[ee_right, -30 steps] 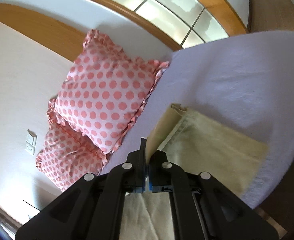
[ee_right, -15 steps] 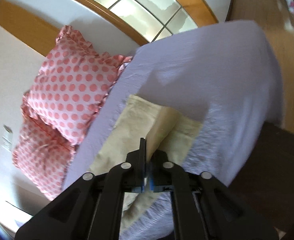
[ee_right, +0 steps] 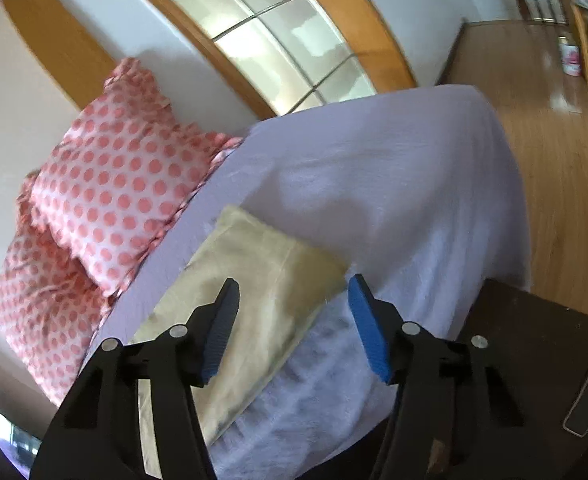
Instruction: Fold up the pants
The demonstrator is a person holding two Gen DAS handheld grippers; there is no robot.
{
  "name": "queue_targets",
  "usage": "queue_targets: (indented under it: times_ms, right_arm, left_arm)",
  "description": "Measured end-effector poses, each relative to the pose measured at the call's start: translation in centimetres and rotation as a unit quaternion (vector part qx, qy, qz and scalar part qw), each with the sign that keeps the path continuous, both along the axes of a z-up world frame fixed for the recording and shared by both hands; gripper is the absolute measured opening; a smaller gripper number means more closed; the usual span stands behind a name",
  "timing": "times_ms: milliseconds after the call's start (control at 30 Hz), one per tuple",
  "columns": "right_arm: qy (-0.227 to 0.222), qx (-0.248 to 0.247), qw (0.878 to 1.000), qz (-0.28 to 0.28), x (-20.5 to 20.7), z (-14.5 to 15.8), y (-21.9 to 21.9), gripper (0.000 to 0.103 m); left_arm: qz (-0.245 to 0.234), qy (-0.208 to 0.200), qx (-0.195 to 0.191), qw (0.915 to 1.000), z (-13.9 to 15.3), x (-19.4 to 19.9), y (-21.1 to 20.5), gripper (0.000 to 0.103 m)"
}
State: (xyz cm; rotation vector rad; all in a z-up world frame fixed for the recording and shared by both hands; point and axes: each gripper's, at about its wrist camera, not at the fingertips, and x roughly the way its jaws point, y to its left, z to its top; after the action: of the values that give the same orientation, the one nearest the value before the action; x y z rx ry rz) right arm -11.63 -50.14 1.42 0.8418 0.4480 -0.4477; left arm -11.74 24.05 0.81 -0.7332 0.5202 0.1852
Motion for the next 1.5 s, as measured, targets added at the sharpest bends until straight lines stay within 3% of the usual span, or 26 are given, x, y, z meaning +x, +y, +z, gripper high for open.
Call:
queue_targets:
  times_ms: [67,100,133,233,300,367,467,567,633,667,700,733,767,800,833,867,900,933,1033,1167,1300,1500]
  right_arm:
    - [-0.002,-0.021,1.0,0.016,0.4,-0.1,1.4,0.052]
    - [-0.004,-0.026,0.999,0.023,0.7,-0.1,1.8,0.044]
    - [-0.006,-0.021,0.999,0.034,1.1,-0.4,2.0,0.026]
    - [-0.012,-0.027,0.999,0.043,2.1,-0.8,2.2,0.007]
    - [-0.021,-0.036,0.998,0.052,3.0,-0.2,2.6,0.006]
    - [-0.037,-0.051,0.996,0.07,3.9,1.4,3.8,0.006]
    - [-0.089,-0.074,0.981,0.156,6.5,5.3,8.7,0.005]
    - [-0.136,-0.1,0.943,0.286,9.1,8.5,17.0,0.005]
    - [-0.147,-0.122,0.906,0.378,10.3,9.3,23.8,0.005]
    - [-0.139,-0.133,0.88,0.435,10.9,8.9,27.8,0.005]
    - [-0.122,-0.144,0.86,0.475,11.2,8.4,30.5,0.006]
    - [-0.08,-0.167,0.826,0.533,11.6,7.2,34.2,0.007]
    - [-0.05,-0.185,0.803,0.564,11.7,6.3,36.4,0.008]
    - [-0.017,-0.207,0.778,0.593,11.3,5.0,38.6,0.014]
    - [-0.001,-0.223,0.767,0.602,10.8,4.2,39.7,0.032]
    - [0.006,-0.234,0.764,0.601,10.1,3.8,40.1,0.046]
    - [0.002,-0.235,0.767,0.597,9.8,3.9,39.8,0.072]
    - [-0.01,-0.231,0.775,0.588,9.4,4.3,39.2,0.084]
    - [-0.046,-0.195,0.794,0.573,9.0,5.5,36.6,0.09]
    - [-0.038,-0.151,0.825,0.544,9.9,5.3,34.2,0.091]
    - [-0.025,-0.125,0.835,0.535,10.6,4.7,33.4,0.091]
    - [-0.019,-0.114,0.837,0.535,10.9,3.9,33.2,0.091]
  left_arm:
    - [0.001,0.004,-0.004,1.0,-0.3,0.1,0.4,0.042]
    - [-0.002,0.007,-0.006,1.0,-0.4,0.2,0.3,0.042]
    - [-0.007,0.008,-0.007,0.9999,-0.6,0.4,0.3,0.042]
    - [-0.021,0.006,-0.01,0.9997,-1.1,0.3,0.1,0.044]
    - [-0.028,0.001,-0.011,0.9996,-1.2,0.3,0.1,0.047]
    - [-0.026,-0.005,-0.005,0.9996,-1.1,0.1,0.0,0.056]
    - [-0.024,-0.021,0.005,0.9995,-0.7,-0.3,-0.2,0.068]
    - [-0.034,-0.032,0.004,0.9989,-0.7,-0.2,-0.6,0.071]
    - [-0.044,-0.036,-0.001,0.9984,-0.8,0.0,-0.9,0.072]
    - [-0.05,-0.037,-0.004,0.9981,-0.8,0.2,-1.0,0.073]
    - [-0.053,-0.037,-0.005,0.9979,-0.9,0.3,-1.2,0.074]
    - [-0.063,-0.038,-0.009,0.9972,-1.1,0.6,-1.4,0.074]
    - [-0.07,-0.038,-0.011,0.9968,-1.2,0.7,-1.5,0.074]
    - [-0.082,-0.041,-0.013,0.9957,-1.3,0.9,-1.7,0.075]
    - [-0.091,-0.043,-0.012,0.9949,-1.3,0.9,-2.0,0.077]
    - [-0.097,-0.044,-0.008,0.9943,-1.3,1.0,-2.2,0.078]
    - [-0.102,-0.044,-0.003,0.9937,-1.4,1.1,-2.4,0.08]
    - [-0.11,-0.043,0.002,0.993,-1.5,1.4,-2.7,0.081]
    - [-0.124,-0.039,-0.001,0.9916,-1.9,2.2,-3.3,0.081]
    - [-0.129,-0.027,-0.014,0.9912,-2.5,3.4,-3.9,0.08]
    - [-0.12,-0.017,-0.024,0.9924,-2.6,4.4,-3.6,0.079]
    - [-0.077,-0.009,-0.045,0.9959,-1.0,5.4,-1.2,0.083]
